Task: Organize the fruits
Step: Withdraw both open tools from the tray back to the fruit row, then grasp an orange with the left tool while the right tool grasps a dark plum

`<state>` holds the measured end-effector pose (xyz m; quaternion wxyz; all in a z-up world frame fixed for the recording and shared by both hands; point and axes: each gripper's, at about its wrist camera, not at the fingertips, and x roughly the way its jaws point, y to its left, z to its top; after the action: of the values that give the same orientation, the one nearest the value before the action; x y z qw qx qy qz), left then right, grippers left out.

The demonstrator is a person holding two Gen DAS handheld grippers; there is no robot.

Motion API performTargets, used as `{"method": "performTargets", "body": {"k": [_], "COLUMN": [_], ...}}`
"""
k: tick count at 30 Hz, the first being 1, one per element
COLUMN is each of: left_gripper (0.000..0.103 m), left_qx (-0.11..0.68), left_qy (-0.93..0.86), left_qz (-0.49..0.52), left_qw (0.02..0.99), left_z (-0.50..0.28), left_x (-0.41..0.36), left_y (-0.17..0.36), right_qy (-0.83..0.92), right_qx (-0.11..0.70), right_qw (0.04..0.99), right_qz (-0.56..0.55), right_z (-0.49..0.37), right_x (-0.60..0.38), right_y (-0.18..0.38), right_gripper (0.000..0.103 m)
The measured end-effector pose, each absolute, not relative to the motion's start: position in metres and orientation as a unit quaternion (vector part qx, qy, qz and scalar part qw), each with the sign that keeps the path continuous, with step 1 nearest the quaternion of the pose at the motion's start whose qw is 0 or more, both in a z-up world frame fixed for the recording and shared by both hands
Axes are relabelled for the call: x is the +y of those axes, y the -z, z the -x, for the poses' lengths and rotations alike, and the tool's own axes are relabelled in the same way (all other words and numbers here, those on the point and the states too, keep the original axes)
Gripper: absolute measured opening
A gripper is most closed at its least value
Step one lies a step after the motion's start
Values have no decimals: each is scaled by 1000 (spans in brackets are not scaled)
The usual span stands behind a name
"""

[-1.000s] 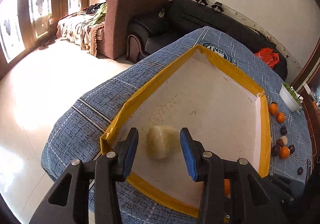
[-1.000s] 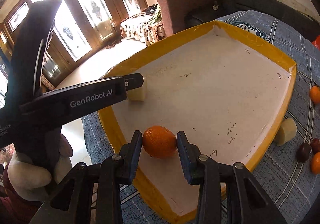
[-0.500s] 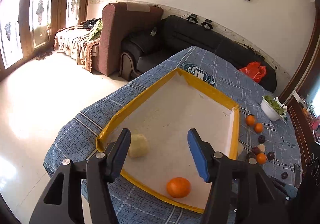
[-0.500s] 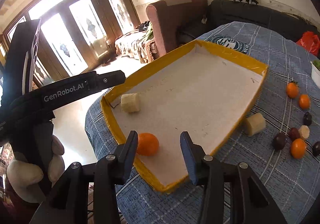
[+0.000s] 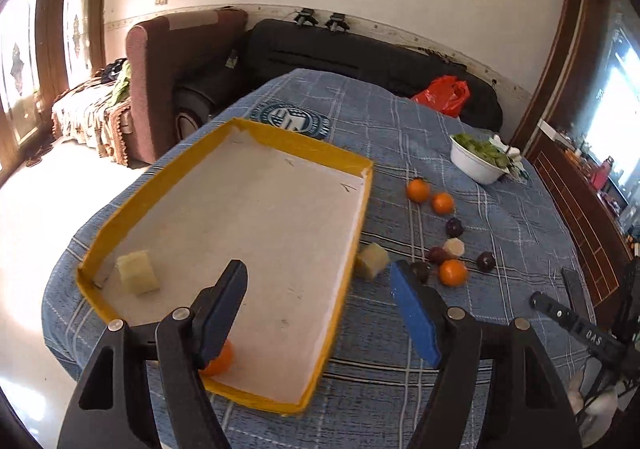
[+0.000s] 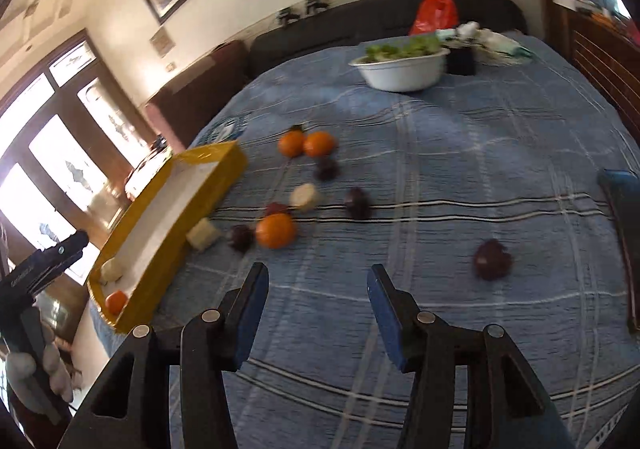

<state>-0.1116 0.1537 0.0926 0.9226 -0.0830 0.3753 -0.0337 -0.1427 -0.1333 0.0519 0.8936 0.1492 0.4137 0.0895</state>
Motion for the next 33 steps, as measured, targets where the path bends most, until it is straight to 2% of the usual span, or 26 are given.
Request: {"method": "performTargets", "body": {"k": [8,19,21,23,27,33], "left_gripper": [73,73,73,73,73,66], "left_qx": [407,426,427,426,421,431], "left_qy": [126,144,148,155,167,177], "left_qz": [33,10,1,-7,-23,-39], "left_qw": [904,893,892,891,891,884], "left_z": [94,77,73,69,58,37], "left_x": [80,62,55,47,31,5], "left_y": [-65,-44,-42,-42,-38,-24], "right_qy": [-13,10,21,32,33,31], "right_qx": [417,438,441,439,425,417], "right_qw": [894,889,891,894,898,897], "right_qz": [-166,-130,-105,-85,-103,-142], "right_z": [136,112,110,108,111,114], "right_x": [-193,-190,-185,-180,-188,-199], "right_y": [-42,-14,-13,-12,-11,-12], "right_gripper": [56,57,50,38,28,28]}}
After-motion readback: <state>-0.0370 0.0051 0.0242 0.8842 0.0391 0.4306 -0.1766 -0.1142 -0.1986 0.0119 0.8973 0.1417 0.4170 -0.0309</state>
